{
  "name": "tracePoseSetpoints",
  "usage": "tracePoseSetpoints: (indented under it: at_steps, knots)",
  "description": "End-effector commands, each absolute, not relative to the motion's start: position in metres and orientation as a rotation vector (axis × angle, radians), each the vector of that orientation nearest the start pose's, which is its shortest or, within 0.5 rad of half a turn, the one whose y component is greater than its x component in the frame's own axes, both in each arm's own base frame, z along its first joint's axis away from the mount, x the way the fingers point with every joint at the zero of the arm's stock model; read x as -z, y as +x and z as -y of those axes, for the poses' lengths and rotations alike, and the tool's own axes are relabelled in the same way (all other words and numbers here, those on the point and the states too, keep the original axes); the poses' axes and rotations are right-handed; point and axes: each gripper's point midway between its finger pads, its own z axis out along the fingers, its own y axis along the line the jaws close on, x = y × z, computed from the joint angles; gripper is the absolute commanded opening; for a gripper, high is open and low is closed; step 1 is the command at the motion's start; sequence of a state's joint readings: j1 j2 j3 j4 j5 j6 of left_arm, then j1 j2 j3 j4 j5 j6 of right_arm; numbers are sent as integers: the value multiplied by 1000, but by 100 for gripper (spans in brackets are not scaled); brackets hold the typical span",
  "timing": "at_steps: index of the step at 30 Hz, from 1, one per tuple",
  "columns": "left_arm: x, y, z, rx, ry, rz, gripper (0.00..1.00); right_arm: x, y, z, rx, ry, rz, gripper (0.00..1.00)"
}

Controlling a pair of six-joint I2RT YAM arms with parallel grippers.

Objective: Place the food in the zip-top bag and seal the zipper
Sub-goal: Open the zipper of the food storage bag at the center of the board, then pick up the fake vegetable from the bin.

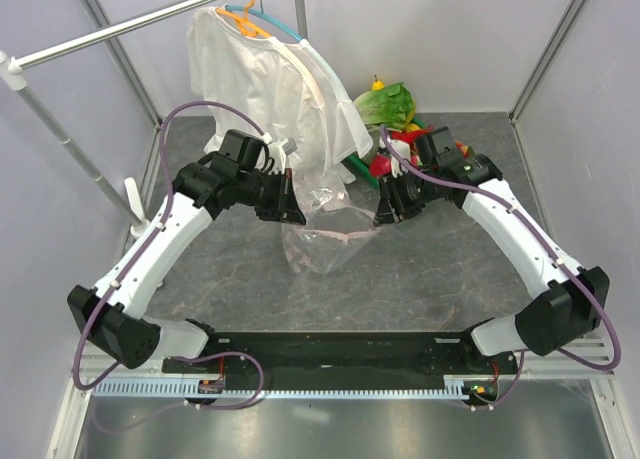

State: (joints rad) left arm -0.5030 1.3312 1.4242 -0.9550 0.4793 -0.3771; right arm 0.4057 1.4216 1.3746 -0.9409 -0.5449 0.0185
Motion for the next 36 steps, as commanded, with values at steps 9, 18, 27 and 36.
tracePoseSetpoints:
  at_steps: [9, 18, 27, 36]
  knots:
    - [-268, 249, 239, 976, 271, -2443, 2, -313, 332, -148, -584, -545, -2130, 95]
    - [-268, 248, 245, 1019, 279, -2447, 2, -327, 478, -106, -638, -58, -1991, 98]
    - [-263, 244, 244, 1027, 273, -2462, 2, -317, 577, -109, -679, 6, -1784, 98]
    - [-260, 247, 243, 1032, 264, -2473, 2, -288, 625, -126, -744, -81, -1717, 98]
